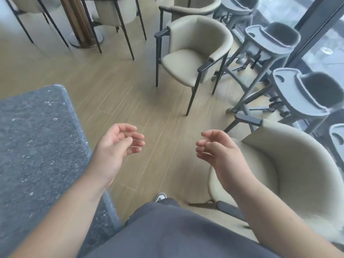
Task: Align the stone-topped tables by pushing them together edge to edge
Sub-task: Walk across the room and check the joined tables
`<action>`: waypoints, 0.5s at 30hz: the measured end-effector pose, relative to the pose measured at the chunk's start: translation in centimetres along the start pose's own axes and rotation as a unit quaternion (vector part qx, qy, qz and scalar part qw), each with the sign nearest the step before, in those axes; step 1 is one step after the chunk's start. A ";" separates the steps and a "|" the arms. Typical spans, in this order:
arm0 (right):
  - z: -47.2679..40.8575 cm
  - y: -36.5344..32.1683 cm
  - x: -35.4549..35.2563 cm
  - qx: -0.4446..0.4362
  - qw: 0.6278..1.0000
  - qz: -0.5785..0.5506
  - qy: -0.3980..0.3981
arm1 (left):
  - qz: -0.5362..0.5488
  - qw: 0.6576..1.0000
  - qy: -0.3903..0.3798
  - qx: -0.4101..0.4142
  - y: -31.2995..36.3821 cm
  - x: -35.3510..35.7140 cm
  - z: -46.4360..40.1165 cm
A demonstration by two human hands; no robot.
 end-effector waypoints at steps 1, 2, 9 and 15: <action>-1.6 -0.2 0.6 0.000 1.000 0.011 -0.013 | 0.009 1.000 0.014 -0.004 0.2 -0.5 -1.1; -3.3 -0.3 1.3 0.001 1.000 0.021 -0.024 | 0.017 0.999 0.027 -0.009 0.3 -0.9 -2.2; -17.7 -0.2 9.9 0.005 0.994 0.054 -0.093 | 0.068 0.993 0.095 -0.025 2.7 -6.3 -13.8; -32.5 -0.1 22.7 0.031 0.986 0.065 -0.153 | 0.095 0.982 0.161 -0.036 8.7 -14.9 -25.5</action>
Point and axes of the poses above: each hand's wrist, its own z-axis away from the middle knuckle, its own x-axis out of the palm, y = z × x, the point moved 4 cm from there along -z, towards the middle knuckle, and after that the axes turned 12 degrees about -x, right-handed, at the moved point
